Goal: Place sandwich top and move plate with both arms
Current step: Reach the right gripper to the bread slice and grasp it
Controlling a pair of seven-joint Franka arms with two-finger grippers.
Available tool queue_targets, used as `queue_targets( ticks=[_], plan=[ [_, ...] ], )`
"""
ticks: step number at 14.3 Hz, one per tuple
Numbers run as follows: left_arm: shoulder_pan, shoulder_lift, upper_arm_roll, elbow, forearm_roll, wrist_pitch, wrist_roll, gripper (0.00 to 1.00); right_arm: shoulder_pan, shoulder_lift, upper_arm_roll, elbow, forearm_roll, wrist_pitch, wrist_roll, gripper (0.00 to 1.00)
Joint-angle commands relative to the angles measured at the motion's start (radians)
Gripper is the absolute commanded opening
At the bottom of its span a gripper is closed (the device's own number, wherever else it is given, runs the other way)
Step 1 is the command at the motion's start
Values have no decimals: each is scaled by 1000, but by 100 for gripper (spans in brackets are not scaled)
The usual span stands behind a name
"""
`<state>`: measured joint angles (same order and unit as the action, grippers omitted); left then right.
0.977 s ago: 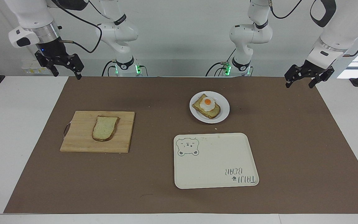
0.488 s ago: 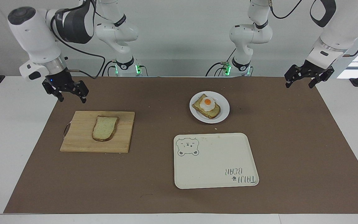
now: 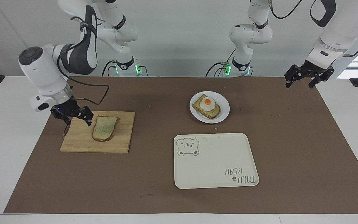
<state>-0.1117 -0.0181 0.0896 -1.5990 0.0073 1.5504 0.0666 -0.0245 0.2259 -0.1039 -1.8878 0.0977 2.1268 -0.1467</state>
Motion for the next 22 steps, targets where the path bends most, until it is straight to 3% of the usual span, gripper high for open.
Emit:
queue_targets(
  ticks=[1, 3, 6, 8, 9, 11, 17, 19, 21, 22],
  plan=[
    [-2, -8, 1, 7, 11, -12, -10, 100, -23, -22, 7, -117, 101, 79, -99, 100],
    [-2, -8, 1, 7, 11, -12, -10, 100, -38, -7, 7, -161, 126, 131, -122, 100],
    [-2, -10, 1, 7, 11, -12, -10, 100, -71, 24, 7, -162, 232, 136, -224, 100],
    [-2, -8, 1, 7, 11, -12, -10, 100, -69, 24, 7, -162, 235, 134, -226, 100],
    [-2, -8, 1, 7, 11, -12, -10, 100, -69, 24, 7, -162, 235, 136, -226, 94],
    [-2, -8, 1, 7, 11, -12, -10, 100, -66, 24, 7, -162, 235, 136, -226, 72],
    [-2, -10, 1, 7, 11, -12, -10, 100, -64, 29, 7, -165, 235, 136, -224, 69],
    [-2, -8, 1, 7, 11, -12, -10, 100, -64, 33, 7, -169, 237, 134, -224, 53],
    [-2, -8, 1, 7, 11, -12, -10, 100, -63, 32, 7, -169, 237, 133, -223, 5],
    [-2, -8, 1, 7, 11, -12, -10, 100, -63, 32, 7, -169, 237, 131, -212, 0]
  ],
)
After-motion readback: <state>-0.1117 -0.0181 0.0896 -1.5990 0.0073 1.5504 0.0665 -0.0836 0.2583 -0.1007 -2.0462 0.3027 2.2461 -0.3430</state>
